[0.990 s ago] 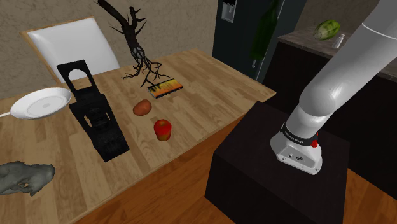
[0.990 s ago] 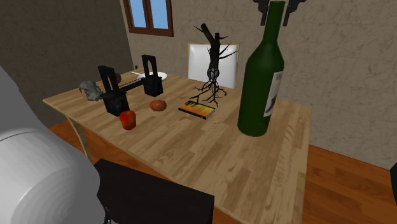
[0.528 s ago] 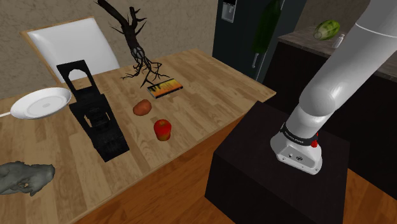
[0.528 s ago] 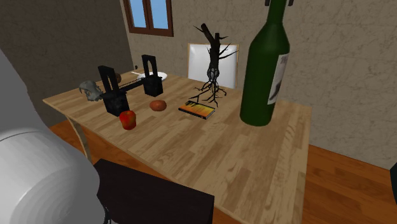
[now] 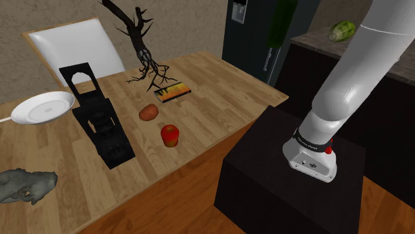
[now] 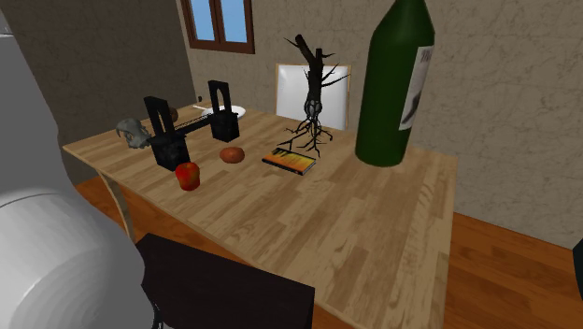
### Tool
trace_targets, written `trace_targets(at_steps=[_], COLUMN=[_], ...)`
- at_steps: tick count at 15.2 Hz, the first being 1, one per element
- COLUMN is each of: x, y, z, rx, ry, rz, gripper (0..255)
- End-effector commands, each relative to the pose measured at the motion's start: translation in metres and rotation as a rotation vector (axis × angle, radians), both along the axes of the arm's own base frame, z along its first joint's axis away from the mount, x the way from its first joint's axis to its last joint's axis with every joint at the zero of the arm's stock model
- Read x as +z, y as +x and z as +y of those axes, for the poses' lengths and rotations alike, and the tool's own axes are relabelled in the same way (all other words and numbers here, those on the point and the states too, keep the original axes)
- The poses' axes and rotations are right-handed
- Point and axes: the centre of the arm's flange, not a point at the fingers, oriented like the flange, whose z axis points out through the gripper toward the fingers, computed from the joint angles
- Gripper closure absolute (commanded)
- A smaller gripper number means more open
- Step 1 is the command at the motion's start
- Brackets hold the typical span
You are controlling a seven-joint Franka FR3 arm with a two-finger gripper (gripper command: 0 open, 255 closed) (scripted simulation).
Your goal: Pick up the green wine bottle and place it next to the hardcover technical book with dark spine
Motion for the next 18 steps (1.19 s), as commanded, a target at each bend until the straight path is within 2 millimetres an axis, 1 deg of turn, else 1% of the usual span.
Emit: trace_targets(at_steps=[1,8,18], x=[0.01,0.046,-0.03], y=[0.0,0.0,0.05], z=[0.0,0.0,0.096], rx=[0.001,0.001,0.001], ry=[0.0,0.0,0.0], rz=[0.0,0.0,0.0], gripper=[255,255,255])
